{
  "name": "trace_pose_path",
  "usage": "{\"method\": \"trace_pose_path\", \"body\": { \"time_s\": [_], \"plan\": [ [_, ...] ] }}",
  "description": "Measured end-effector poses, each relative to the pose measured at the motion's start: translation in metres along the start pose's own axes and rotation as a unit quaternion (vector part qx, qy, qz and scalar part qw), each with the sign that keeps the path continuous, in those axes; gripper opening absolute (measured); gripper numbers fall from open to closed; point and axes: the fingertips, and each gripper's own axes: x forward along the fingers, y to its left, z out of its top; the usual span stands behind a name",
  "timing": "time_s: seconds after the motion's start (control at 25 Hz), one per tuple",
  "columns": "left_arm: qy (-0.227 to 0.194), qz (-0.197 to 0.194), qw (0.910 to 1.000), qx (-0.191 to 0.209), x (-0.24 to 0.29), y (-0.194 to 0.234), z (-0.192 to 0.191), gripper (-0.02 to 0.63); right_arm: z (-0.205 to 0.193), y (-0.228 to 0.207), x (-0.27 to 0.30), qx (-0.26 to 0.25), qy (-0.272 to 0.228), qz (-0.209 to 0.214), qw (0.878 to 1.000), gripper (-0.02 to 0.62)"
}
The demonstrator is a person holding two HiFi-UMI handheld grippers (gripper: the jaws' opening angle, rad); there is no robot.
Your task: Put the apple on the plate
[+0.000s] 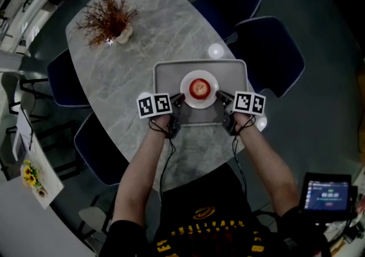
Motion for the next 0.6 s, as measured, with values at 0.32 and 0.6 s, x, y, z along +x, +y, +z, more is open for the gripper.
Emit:
{"method": "trace_pose_path", "body": {
  "time_s": [0.32, 0.6],
  "plan": [
    [0.005, 0.013, 0.9989, 0.046, -0.002, -0.002, 0.000, 0.037, 0.001, 0.004, -0.004, -0.082, 0.010, -0.035, 0.996, 0.034],
    [-0.016, 0.058, 0.9905, 0.124, -0.022, -0.002, 0.006, 0.037, 0.003, 0.010, -0.016, -0.148, -0.003, -0.048, 0.988, 0.032]
  ]
}}
